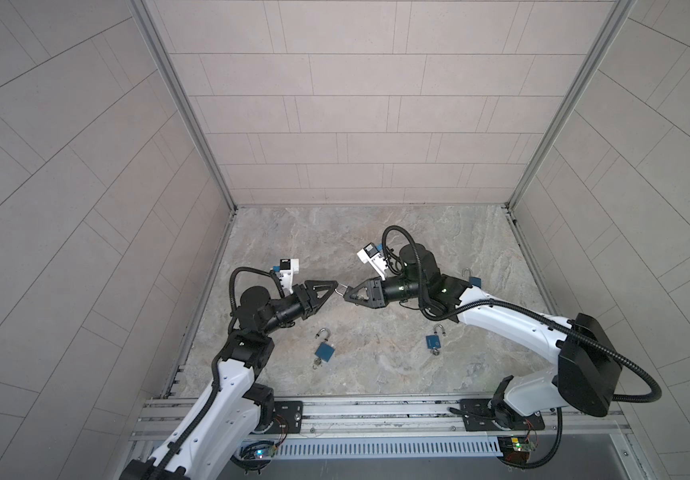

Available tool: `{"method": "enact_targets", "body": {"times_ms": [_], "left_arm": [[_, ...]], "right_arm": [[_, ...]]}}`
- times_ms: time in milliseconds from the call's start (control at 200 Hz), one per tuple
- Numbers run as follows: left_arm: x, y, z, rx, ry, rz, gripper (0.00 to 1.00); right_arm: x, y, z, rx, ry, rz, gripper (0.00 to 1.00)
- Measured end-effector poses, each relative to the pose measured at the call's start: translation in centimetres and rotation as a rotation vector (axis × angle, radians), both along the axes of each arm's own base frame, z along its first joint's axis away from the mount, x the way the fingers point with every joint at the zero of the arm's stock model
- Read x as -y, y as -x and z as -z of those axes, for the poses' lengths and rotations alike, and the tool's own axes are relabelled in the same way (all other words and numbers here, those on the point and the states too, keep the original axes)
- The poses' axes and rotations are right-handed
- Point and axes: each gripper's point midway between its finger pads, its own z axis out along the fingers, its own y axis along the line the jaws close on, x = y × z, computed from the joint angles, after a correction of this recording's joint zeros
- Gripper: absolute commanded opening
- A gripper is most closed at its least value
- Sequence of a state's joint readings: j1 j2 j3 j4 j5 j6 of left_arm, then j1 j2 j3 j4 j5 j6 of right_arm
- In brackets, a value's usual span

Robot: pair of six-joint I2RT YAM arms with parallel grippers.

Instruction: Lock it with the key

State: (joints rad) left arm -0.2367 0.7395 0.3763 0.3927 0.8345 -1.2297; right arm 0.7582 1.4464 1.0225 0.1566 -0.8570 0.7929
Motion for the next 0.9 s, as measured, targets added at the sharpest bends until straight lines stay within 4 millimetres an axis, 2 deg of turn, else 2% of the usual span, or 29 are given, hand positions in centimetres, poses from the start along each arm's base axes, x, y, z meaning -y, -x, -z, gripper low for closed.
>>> {"method": "enact_targets", "body": {"times_ms": [295,896], "left_arm": [[0.1,0.0,-1.2,0.032,0.015,0.010,0.44],[0.2,-0.1,-1.1,0.023,0.014,0.018,0.33]], "right_arm": [[0.0,0.0,0.1,-0.002,0.002,-0.001,0.00],[-0.2,-0.1,0.6,-0.011,0.009,-0.004,0.00]]}}
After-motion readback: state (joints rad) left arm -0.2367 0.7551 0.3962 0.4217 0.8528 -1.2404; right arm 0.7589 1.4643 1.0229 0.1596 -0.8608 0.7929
